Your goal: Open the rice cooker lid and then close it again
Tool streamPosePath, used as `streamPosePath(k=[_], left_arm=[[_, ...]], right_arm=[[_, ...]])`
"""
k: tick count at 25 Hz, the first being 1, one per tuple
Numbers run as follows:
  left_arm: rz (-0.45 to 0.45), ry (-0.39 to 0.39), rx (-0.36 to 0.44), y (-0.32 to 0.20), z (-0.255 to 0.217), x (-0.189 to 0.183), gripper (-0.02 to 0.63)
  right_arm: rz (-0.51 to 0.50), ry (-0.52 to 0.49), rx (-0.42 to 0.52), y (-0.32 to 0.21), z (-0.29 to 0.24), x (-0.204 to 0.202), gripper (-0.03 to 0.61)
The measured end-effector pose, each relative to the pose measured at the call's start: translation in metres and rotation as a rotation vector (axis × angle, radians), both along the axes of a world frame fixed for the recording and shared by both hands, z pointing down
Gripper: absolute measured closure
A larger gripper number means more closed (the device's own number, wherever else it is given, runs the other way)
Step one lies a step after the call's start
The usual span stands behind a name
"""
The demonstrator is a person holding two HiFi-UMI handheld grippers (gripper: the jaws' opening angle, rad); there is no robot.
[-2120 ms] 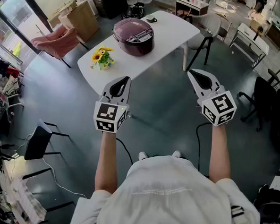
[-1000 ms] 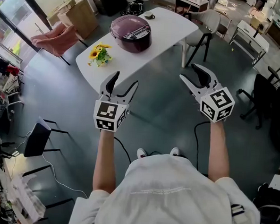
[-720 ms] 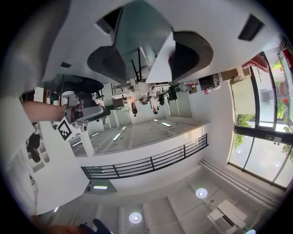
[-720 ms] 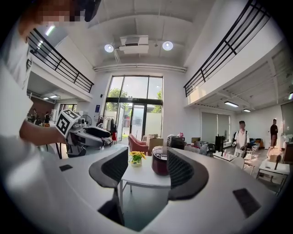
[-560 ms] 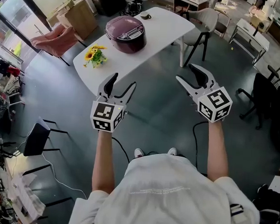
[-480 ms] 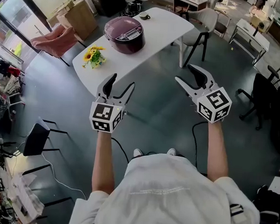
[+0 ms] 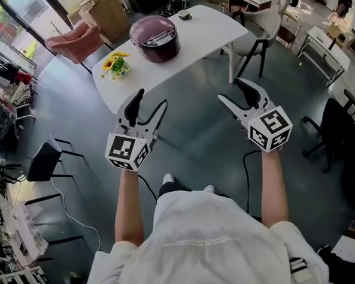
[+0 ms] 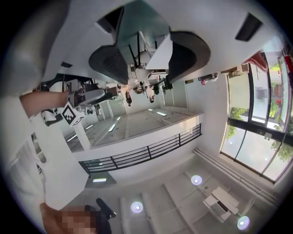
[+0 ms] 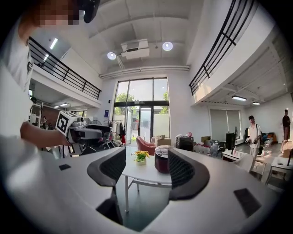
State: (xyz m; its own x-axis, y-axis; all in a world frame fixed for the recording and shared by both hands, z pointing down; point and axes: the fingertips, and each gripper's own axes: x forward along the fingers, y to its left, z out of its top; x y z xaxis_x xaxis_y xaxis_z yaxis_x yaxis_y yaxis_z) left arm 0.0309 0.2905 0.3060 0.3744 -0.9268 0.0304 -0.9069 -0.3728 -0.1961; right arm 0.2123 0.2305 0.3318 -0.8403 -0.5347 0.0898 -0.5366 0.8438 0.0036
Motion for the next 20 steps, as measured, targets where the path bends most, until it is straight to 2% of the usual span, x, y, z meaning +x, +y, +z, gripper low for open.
streamPosePath(k=[4,9,20], left_arm=[[-0.018,0.038,-0.025,-0.001,0.006,0.005,0.322],[-0.038,0.022,-0.071,-0.007,0.018,0.008,0.321],[-0.038,0.051,-0.066,-0.050,0.030,0.002,0.327]], right_arm=[[-0.041,-0.024,-0.019,0.003,0.004,0.006,0.278],[-0.034,-0.025,-0.026,-0.001,0.007,0.013,0.274],[-0.008,0.001,-0.032,-0.040,0.016,0.012,0.264]])
